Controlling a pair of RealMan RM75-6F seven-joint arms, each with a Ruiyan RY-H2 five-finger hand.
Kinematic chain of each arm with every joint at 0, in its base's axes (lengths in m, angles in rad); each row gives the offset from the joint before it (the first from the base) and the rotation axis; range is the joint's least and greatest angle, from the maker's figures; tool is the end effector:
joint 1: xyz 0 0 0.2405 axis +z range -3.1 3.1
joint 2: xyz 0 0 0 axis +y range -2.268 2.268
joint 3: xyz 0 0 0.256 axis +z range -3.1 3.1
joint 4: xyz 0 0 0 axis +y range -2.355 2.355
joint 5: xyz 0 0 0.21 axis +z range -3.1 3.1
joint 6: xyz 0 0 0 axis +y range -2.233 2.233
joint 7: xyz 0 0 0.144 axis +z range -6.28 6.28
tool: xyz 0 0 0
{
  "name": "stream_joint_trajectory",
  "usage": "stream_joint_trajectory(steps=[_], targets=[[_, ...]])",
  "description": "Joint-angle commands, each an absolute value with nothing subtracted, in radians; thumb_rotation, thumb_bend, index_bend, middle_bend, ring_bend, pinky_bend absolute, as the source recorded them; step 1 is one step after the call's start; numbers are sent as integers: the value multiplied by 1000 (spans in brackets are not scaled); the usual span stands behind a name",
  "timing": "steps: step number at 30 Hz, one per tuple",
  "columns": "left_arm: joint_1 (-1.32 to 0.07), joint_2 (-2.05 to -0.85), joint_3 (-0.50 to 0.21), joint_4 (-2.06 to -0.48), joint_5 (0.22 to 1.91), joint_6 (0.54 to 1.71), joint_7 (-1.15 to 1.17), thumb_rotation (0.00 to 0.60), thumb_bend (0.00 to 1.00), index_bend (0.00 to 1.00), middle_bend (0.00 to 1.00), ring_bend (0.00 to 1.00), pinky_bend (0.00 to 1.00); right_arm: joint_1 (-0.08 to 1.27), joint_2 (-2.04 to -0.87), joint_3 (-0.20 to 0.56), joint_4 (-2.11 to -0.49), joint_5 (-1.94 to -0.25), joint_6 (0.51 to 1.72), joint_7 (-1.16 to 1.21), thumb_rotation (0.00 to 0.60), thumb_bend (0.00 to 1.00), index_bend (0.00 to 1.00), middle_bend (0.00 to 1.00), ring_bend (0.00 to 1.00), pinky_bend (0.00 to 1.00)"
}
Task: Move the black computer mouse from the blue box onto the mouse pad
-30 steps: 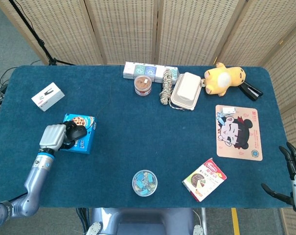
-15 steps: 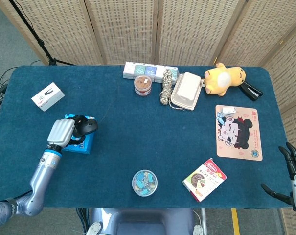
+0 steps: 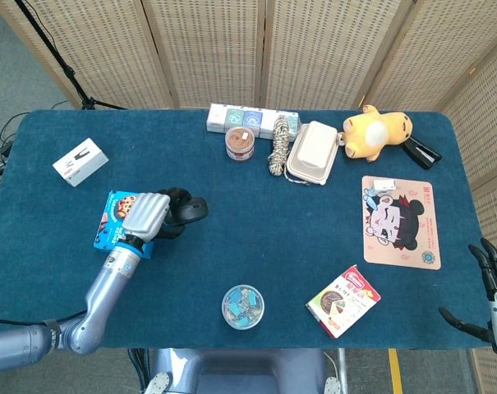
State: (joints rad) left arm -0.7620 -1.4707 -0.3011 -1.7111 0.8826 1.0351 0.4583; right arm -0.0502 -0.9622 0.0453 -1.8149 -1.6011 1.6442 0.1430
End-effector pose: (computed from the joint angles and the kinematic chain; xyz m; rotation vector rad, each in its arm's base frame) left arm -0.1071 0.3480 0.0209 -1.7101 -1.0895 -1.0265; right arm -0.2805 -0.1382 0.2045 1.2488 -0.9651 1.1026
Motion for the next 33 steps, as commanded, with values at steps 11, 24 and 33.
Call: stream_joint_trajectory(steps=[11, 24, 33], targets=[[-1045, -1746, -359, -1540, 641, 1066, 740, 600, 305, 391, 415, 423, 509, -44, -956, 53, -1804, -1573, 1626, 170, 600, 0, 0, 0, 0, 0], [-1166, -2019, -420, -1171, 664, 958, 572, 600, 304, 399, 422, 428, 509, -31, -952, 63, -1790, -1532, 1591, 194, 600, 0, 0, 0, 0, 0], [-1172, -2082, -426, -1090, 693, 940, 514, 600, 296, 360, 394, 366, 509, -34, -946, 62, -1790, -1535, 1595, 208, 600, 0, 0, 0, 0, 0]])
